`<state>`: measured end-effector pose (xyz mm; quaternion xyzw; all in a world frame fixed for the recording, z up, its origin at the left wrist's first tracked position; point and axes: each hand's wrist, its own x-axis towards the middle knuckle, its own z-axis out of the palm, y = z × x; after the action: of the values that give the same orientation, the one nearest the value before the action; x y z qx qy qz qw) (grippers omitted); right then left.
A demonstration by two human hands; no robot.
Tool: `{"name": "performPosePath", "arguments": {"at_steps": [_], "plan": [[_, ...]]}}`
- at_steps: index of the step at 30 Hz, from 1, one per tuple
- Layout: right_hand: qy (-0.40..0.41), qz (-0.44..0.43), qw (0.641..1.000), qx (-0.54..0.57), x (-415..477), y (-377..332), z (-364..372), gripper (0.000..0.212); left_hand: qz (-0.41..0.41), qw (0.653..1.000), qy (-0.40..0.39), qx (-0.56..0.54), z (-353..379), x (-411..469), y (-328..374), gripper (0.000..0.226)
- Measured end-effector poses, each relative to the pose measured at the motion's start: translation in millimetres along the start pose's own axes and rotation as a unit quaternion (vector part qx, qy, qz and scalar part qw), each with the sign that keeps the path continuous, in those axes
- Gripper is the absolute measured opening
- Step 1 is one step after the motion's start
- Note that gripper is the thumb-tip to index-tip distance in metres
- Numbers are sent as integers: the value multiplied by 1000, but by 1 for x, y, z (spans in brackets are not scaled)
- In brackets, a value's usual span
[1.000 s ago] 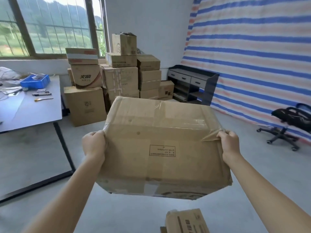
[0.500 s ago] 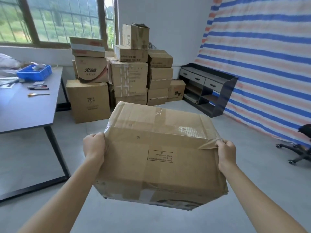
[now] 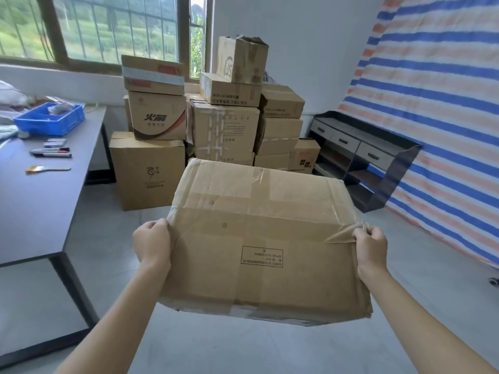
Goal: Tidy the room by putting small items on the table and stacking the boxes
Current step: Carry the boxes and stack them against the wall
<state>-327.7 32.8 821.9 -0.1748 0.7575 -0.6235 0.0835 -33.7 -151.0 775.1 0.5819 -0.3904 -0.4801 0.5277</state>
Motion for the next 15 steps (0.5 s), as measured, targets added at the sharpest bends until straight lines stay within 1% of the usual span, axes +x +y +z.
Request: {"name": "performPosePath", "arguments": {"at_steps": [1,3,6,7,8,10,11,13,15], "plan": [[0,-6,1000,-4,17,1,19,4,-3,1000,9,-10,13,21,-2,18],[2,-16,1000,-7,29,0,34,3,-1,1000,21,-18,23,33,-5,15],[-11,-25,1000,-1,72,4,80,4,-1,999,35,-34,52,70,-7,28],[-15,-26,1000,0,88,2,99,5,2,999,41,-36,64,82,-1,29],[-18,-29,999,4,105,0,119,5,6,998,46,-37,76,98,4,26],[-29,-37,999,21,141,-8,159,5,9,997,58,-48,102,134,20,7],[-33,-39,998,29,162,-13,180,6,9,996,71,-54,115,154,30,6],[-37,-45,997,41,204,-24,223,11,35,994,84,-62,141,193,46,7],[-49,-63,995,57,238,-40,269,9,64,990,98,-76,161,232,67,7]]}}
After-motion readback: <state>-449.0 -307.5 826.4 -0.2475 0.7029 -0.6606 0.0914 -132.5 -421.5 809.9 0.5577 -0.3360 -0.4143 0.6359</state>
